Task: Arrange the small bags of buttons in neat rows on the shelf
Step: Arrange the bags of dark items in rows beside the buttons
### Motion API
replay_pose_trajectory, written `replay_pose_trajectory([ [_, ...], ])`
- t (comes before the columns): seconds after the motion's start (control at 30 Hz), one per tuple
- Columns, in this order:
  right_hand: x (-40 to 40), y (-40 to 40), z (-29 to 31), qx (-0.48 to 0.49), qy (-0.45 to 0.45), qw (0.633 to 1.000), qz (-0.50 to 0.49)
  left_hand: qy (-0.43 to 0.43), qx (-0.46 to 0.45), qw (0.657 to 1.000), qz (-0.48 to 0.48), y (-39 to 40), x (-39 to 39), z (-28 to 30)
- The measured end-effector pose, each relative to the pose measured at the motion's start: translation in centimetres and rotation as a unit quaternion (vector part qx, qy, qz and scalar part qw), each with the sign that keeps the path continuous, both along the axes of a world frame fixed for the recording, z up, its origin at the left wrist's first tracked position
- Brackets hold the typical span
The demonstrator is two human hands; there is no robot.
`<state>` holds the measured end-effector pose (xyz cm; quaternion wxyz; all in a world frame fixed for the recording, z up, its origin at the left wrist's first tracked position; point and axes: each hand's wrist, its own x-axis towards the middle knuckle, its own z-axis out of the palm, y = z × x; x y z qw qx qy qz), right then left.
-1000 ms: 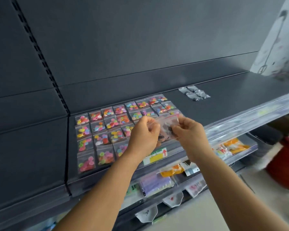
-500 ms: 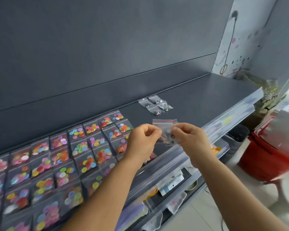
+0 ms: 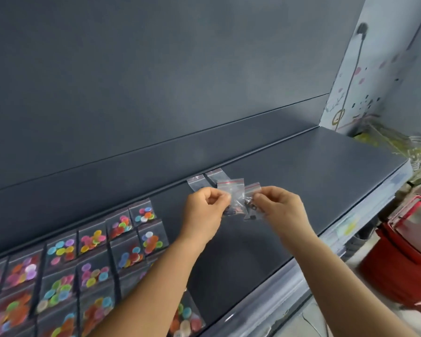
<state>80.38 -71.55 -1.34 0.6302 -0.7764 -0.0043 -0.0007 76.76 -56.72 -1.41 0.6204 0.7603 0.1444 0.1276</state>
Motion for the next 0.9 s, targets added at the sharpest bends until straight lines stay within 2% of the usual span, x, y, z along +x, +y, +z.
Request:
replay_pose_trajectory([
  [0.27,10.2,-0.2,-0.9,-0.037,-0.003,0.999,0.036,0.033,0.09,0.992,0.083,-0.2,7.2,-0.8],
  [0.43,17.3,-0.7,-2.1,-0.088,0.016,0.992,0.084,0.078,0.176,0.971,0.145,-2.0,12.5,-1.3],
  [0.67,23.3,-0.6,-4.0,-0.154,0.001,0.978,0.139,0.154,0.246,0.94,0.177,-4.1,17.6,-1.8],
  [0.8,24.4,-0.3,-4.3,-0.233,-0.05,0.956,0.173,0.197,0.349,0.897,0.185,-4.8,18.6,-2.2],
  [0.9,24.4,-0.6,-4.4,-0.289,-0.105,0.932,0.193,0.182,0.406,0.873,0.201,-5.0,18.4,-2.5],
])
